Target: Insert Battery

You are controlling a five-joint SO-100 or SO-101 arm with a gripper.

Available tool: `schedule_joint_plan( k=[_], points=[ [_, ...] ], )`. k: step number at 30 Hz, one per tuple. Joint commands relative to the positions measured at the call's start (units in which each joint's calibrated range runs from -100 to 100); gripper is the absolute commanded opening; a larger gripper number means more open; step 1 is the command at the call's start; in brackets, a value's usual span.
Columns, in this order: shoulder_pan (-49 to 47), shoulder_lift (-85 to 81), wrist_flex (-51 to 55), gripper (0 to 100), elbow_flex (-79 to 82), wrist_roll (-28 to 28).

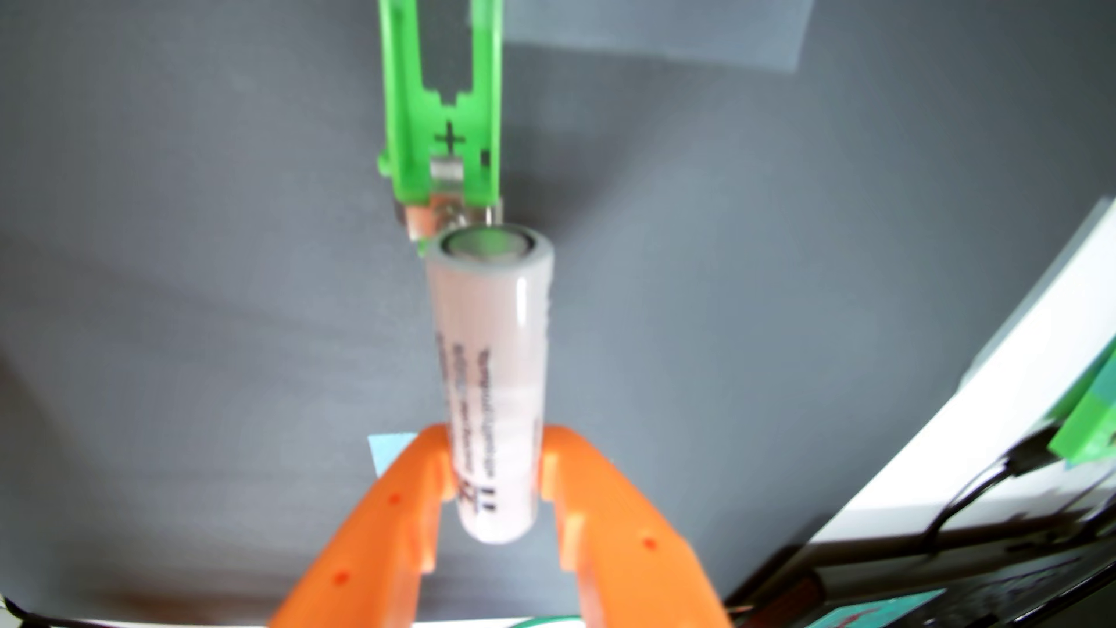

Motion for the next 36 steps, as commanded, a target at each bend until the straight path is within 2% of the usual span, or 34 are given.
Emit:
schedule_joint_plan(
  k=[1, 4, 9, 15, 23, 28, 36],
  points=[
    [-1.77, -1.90, 0.22, 2, -0.91, -0.23],
    [-0.71, -1.90, 0.48, 2, -1.00, -0.28],
    [-1.77, -1.73, 0.39, 2, -0.46, -4.86],
    [-2.01, -1.40, -0.20, 2, -0.19, -7.08],
    [-9.09, -1.65, -0.20, 2, -0.01, -8.31],
    [-8.97, -1.40, -0.20, 2, -0.01, -8.31],
    [-13.93, -1.32, -0.20, 2, 0.08, -9.24]
  ],
)
